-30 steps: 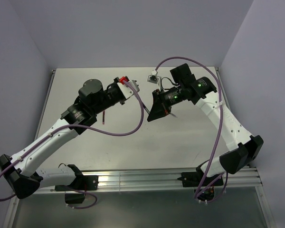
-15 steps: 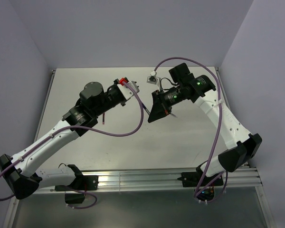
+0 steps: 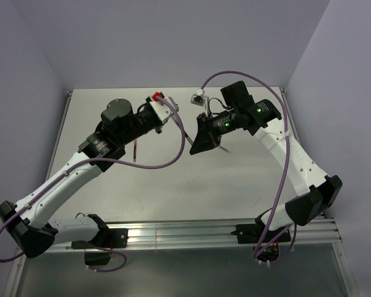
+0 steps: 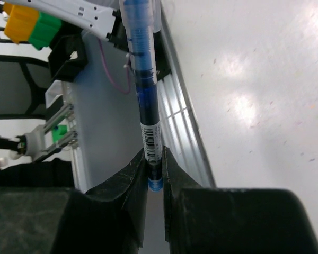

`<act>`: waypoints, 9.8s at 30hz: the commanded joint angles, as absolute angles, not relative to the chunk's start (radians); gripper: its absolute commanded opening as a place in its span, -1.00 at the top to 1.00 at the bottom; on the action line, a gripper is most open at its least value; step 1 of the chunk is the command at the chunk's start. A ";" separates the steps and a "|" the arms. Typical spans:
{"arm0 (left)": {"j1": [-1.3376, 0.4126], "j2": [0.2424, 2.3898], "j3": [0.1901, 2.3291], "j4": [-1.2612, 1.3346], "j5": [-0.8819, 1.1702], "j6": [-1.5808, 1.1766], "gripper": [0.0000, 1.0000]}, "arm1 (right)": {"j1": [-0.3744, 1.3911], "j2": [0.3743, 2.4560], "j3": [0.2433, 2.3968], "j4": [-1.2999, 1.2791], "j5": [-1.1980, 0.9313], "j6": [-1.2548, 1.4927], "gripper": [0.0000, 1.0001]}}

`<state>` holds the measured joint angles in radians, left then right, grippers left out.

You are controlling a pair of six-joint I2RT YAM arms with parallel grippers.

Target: Insert the pens into the pen caps

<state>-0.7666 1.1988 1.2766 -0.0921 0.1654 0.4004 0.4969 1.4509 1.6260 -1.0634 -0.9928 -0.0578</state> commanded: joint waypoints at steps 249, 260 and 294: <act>-0.087 1.493 1.556 -0.485 0.377 0.158 -0.35 | 0.396 2.011 1.418 -0.868 -0.173 -0.509 0.96; -0.087 1.491 1.531 -0.480 0.575 0.144 -0.69 | 0.407 1.698 1.453 -0.902 -0.354 -0.448 1.00; -0.155 1.577 1.545 -0.555 0.630 0.074 -0.54 | 0.035 2.388 2.086 -1.006 0.203 -0.572 1.00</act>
<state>-0.1543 1.5940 1.5219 -0.5323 0.5846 0.0666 0.0151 2.3726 2.0373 -0.9714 0.1501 -0.5209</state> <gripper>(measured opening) 0.769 0.042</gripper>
